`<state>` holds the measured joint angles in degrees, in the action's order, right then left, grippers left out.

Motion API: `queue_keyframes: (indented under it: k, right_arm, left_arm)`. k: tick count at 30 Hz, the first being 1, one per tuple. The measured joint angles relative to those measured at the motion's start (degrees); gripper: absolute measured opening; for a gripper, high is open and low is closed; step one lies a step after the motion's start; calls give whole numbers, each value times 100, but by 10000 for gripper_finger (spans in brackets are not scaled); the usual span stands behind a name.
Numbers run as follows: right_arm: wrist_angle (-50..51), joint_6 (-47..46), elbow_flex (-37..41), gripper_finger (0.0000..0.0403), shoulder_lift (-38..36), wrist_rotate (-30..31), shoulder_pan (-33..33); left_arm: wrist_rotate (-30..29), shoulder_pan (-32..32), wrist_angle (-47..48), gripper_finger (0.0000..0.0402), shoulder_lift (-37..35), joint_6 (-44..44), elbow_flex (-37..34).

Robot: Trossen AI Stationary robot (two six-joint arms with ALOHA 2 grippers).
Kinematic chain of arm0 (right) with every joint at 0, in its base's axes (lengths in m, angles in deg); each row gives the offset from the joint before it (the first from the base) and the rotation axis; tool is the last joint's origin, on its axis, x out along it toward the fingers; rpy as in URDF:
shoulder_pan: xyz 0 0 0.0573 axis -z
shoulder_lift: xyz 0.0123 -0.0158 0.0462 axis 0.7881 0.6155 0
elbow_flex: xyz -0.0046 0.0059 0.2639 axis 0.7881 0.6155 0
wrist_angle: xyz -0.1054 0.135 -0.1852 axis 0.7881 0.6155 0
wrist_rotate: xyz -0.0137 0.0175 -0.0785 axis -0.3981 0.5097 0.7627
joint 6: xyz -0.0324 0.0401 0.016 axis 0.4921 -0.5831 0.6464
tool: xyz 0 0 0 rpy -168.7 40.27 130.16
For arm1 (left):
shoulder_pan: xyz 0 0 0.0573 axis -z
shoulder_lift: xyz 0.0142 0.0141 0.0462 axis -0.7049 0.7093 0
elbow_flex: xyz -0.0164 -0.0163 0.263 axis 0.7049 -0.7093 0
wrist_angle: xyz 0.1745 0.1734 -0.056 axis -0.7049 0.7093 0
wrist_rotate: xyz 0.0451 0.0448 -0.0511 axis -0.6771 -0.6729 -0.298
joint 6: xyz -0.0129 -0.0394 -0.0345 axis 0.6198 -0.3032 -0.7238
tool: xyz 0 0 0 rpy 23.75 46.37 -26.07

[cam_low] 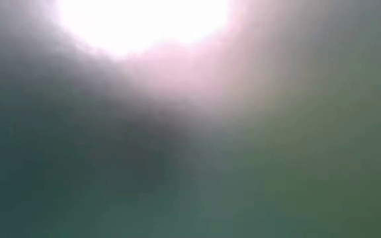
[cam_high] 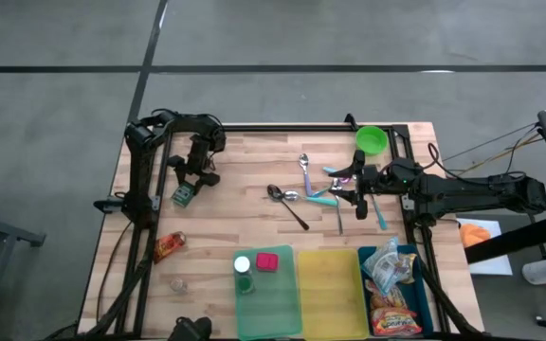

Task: Pick & Place Food Item
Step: Put the black seasoning can into the green bin

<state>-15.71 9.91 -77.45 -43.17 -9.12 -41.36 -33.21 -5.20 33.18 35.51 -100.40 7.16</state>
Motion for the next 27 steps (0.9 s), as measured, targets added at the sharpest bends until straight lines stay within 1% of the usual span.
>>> queue_keyframes:
  k: [7, 9, 12, 18, 23, 27]
  right_arm:
    - [0, 2, 0, 221, 0, 0, 0]
    - [0, 1, 0, 221, 0, 0, -2]
    - [1, 2, 0, 221, 0, -1, 0]
    - [-1, 2, 0, 221, 0, 0, 0]
    - [1, 2, 0, 221, 0, -2, 0]
    - [-1, 2, 0, 221, 0, -2, 0]
  left_arm:
    - [192, -2, -44, 278, 0, -4, 2]
    - [195, -4, -42, 272, 0, -4, 7]
    - [200, -4, -39, 254, 0, -10, 9]
    - [171, -4, -37, 254, 0, 5, 9]
    - [156, -4, -39, 263, 0, 5, 9]
    - [128, -4, -37, 255, 0, 5, 11]
